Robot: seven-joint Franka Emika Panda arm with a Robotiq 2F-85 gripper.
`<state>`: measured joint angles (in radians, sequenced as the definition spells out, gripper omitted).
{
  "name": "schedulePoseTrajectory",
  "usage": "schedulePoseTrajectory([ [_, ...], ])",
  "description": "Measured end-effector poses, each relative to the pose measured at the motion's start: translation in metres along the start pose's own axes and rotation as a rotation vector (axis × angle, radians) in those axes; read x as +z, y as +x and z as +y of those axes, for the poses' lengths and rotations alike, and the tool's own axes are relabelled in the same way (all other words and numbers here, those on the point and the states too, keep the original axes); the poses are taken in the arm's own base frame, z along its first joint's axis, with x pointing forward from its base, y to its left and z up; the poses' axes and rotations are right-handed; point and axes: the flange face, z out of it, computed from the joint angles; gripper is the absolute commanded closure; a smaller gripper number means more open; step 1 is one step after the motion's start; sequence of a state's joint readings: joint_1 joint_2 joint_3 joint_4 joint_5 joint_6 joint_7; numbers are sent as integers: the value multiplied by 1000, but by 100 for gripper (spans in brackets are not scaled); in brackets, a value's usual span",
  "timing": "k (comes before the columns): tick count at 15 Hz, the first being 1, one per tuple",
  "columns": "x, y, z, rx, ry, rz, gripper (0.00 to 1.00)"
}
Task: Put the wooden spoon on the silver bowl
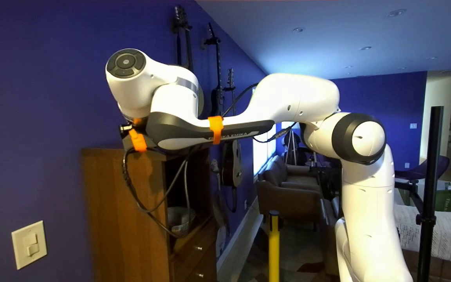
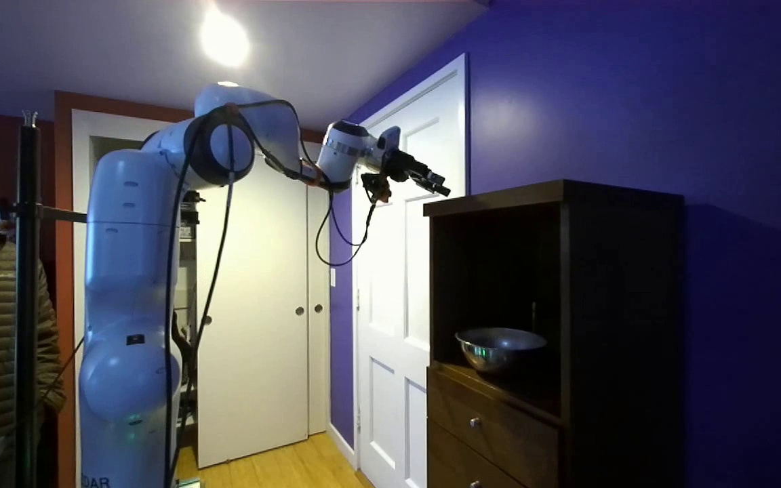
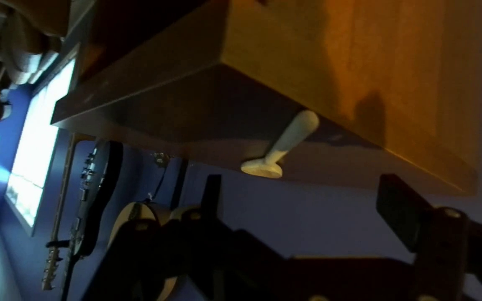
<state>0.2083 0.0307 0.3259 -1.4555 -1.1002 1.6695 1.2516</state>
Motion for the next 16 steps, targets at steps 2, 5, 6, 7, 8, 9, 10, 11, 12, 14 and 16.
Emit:
schedulePoseTrajectory([
  [2,0,0,9,-74,-47,-69,3],
  [5,-3,11,22,-164,-25,-195,2],
  [6,-4,14,26,-189,-7,-237,0],
  [7,-5,16,29,-208,8,-281,1],
  [8,-5,18,33,-217,18,-326,0],
  [9,-4,19,36,-217,25,-367,0],
  [10,-3,21,38,-206,25,-402,0],
  [11,-1,23,40,-186,22,-435,0],
  [12,2,25,42,-148,13,-458,0],
  [14,7,28,43,-97,2,-478,0],
  [16,9,27,42,-102,-1,-480,0],
])
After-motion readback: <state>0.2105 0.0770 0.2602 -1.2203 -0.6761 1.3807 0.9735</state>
